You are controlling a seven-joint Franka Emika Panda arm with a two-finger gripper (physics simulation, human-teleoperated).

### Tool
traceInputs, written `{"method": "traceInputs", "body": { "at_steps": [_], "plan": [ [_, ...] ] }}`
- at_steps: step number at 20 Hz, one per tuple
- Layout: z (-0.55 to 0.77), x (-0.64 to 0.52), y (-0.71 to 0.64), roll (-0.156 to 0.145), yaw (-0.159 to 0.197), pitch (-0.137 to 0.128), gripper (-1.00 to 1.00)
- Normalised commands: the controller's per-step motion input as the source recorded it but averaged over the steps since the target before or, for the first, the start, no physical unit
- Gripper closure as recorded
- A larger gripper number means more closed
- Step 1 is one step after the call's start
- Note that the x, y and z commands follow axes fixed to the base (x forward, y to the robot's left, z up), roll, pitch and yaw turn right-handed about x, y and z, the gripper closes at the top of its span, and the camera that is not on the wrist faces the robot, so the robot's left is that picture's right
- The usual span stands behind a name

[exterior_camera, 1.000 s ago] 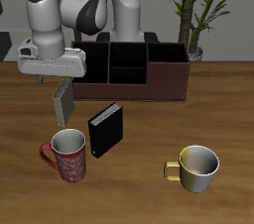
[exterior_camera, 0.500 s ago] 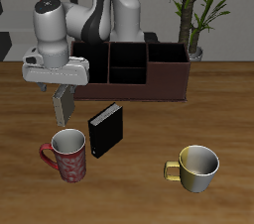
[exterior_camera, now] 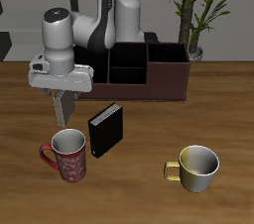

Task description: Place the yellow book into the back desk caddy's front compartment

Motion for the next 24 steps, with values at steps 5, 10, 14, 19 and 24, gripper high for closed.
{"method": "traceInputs", "body": {
  "at_steps": [5,10,14,19,24],
  "plan": [
    [-0.19,-0.02,-0.04,-0.01,-0.011,0.022,1.0],
    [0.02,0.0,-0.03,-0.001,0.006,0.007,1.0],
    [0.3,0.0,0.15,0.045,0.045,-0.041,1.0],
    [0.57,-0.05,0.31,0.068,0.114,-0.071,1.0],
    [0.81,-0.12,0.38,0.073,0.134,-0.088,1.0]
  ]
}}
